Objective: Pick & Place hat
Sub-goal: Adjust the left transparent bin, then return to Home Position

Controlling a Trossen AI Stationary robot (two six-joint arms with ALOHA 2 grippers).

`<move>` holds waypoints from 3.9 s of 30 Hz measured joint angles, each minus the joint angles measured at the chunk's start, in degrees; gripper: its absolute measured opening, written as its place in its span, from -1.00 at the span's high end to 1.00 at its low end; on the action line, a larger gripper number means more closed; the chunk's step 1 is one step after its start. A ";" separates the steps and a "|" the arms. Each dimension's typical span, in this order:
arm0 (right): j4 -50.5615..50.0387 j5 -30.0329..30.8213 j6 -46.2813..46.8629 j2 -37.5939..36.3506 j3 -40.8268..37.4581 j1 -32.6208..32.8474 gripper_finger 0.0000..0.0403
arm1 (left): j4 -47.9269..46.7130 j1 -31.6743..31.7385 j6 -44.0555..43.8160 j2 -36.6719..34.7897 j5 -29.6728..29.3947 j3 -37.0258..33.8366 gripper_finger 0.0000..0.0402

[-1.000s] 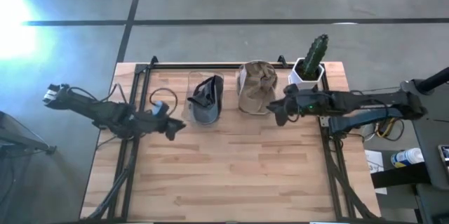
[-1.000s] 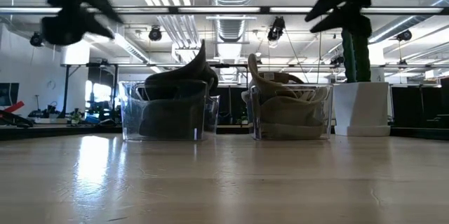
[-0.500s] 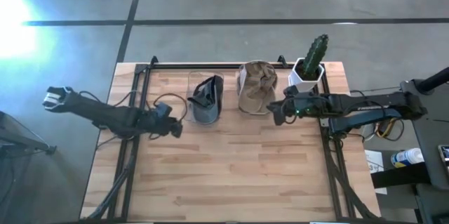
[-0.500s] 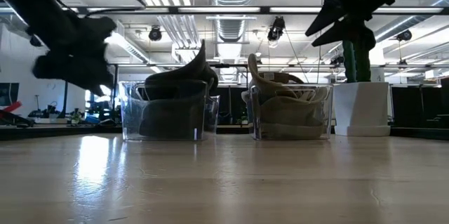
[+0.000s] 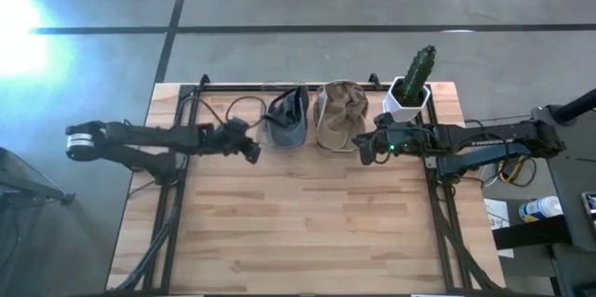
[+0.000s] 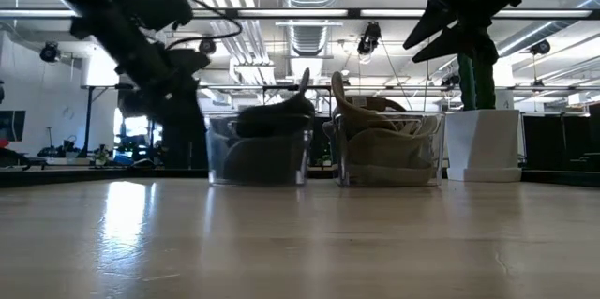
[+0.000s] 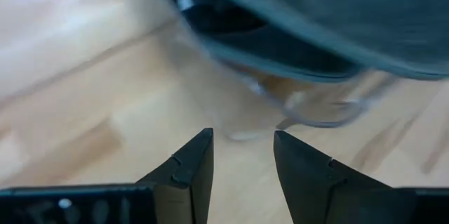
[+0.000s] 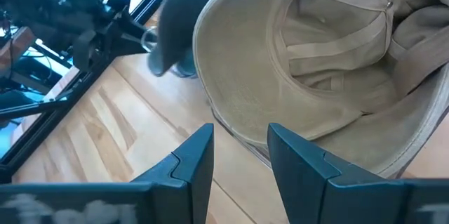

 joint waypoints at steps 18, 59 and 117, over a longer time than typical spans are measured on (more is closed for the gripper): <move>0.42 -2.56 5.71 -3.01 0.00 0.00 0.34 | -2.87 -4.58 -5.66 -11.95 24.39 11.31 0.29; 29.00 -19.47 -24.61 -32.35 -22.70 -1.25 0.34 | 32.58 -10.72 8.03 -56.51 24.58 -28.77 0.29; 21.43 -11.13 -23.39 -48.32 -39.56 -1.25 0.34 | 20.15 -10.74 10.11 -63.81 25.00 -29.71 0.29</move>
